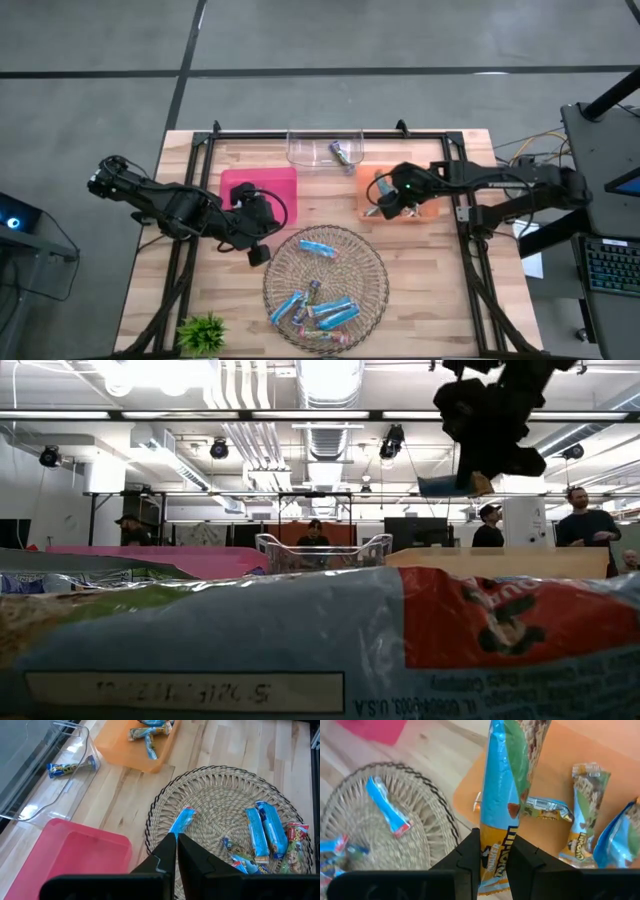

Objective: Pick and place Granola Bars by type
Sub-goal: Put the yellow granola bar into the yellow bin

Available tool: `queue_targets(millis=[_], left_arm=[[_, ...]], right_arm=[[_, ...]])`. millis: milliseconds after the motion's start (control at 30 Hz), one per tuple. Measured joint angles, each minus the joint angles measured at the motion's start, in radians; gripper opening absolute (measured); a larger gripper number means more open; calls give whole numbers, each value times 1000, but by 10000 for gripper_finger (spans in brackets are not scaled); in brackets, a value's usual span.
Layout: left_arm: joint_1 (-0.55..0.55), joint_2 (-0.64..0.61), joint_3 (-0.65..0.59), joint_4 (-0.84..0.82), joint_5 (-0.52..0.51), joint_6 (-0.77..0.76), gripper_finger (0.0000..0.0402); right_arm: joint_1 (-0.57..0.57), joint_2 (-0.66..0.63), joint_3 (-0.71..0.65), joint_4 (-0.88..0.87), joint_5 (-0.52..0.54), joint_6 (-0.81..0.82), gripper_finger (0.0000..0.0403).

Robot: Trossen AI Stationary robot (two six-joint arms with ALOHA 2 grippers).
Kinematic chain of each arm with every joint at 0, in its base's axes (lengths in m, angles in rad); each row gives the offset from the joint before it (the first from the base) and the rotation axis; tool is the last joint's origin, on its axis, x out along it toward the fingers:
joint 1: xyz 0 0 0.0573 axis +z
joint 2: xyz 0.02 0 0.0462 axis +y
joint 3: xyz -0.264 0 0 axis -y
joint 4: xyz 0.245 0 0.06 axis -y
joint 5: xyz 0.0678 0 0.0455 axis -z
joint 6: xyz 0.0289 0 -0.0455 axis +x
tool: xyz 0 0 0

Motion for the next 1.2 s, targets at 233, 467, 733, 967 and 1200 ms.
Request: queue_targets(millis=[233,467,733,967,1200], left_arm=[[0,0,0,19,0,-1,0],[1,0,0,28,0,-5,0],[3,0,0,38,0,-8,0],[3,0,0,37,0,-22,0],[5,0,0,37,0,-26,0]], right_arm=[[-2,-22,-73,49,-1,114,63],[-22,12,-84,71,2,182,63],[-108,45,-84,122,-4,181,63],[-138,79,-84,177,-25,195,63],[-137,138,-82,258,-46,212,63]])
